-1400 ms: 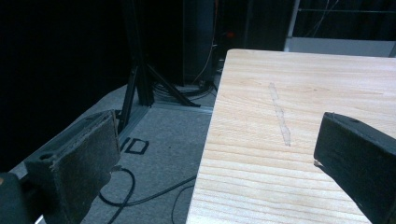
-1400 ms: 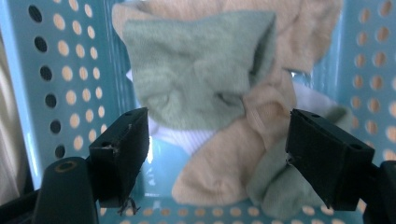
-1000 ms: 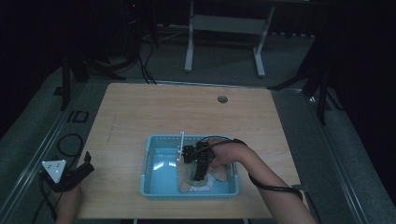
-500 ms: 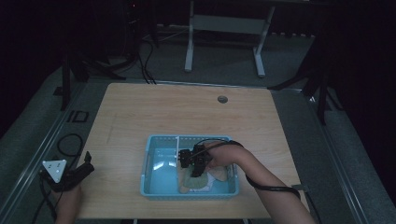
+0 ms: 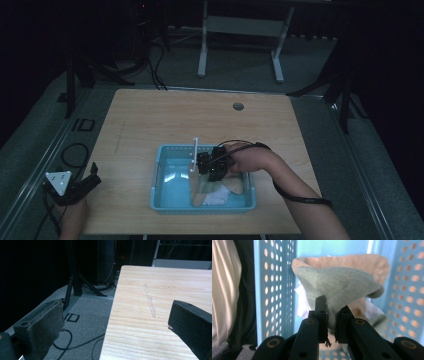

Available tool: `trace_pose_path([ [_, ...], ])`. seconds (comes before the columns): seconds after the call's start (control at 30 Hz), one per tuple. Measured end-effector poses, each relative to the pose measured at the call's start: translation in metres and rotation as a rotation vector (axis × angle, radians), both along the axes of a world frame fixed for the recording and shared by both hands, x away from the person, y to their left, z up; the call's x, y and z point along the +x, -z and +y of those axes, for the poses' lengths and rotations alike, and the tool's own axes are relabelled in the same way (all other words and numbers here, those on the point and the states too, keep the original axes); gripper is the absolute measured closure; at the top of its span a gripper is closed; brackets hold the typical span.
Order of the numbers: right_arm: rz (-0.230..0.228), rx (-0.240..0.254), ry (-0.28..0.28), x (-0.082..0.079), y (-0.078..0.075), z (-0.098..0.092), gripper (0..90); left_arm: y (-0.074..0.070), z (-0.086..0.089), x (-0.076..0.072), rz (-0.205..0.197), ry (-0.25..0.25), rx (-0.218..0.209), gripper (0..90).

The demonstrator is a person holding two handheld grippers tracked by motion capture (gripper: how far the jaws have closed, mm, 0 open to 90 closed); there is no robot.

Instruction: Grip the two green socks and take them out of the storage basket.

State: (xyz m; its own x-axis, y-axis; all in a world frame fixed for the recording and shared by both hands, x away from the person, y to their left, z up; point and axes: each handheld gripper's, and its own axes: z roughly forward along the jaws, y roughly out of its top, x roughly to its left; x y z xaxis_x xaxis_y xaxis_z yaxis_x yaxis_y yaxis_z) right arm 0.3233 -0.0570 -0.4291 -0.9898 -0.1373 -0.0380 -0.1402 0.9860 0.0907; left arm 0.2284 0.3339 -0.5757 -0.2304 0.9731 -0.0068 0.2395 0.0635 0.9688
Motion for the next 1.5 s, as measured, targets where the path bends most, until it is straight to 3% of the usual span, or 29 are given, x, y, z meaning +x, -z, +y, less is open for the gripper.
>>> trace_pose_path([
  [0.23,-0.026,0.068,0.02,-0.001,-0.037,-0.018,83.2,0.0,0.0,0.0,0.001,-0.001,-0.001,0.4],
  [0.47,-0.05,0.098,0.054,-0.002,-0.058,-0.045,83.2,0.0,0.0,0.0,0.003,-0.001,0.0,0.4],
  [0.8,-0.066,0.114,0.142,0.001,-0.06,-0.094,83.3,0.0,0.0,0.0,0.005,-0.004,0.004,0.4],
  [1.13,-0.084,0.15,0.266,-0.002,-0.065,-0.154,83.2,0.0,-0.001,0.001,0.005,-0.007,0.007,0.4],
  [1.4,-0.085,0.158,0.343,-0.007,-0.06,-0.19,83.1,0.0,-0.001,0.0,0.007,-0.008,0.009,0.4],
  [1.5,-0.081,0.14,0.389,-0.013,-0.054,-0.21,83.1,0.0,-0.001,0.0,0.009,-0.009,0.01,0.4],
])
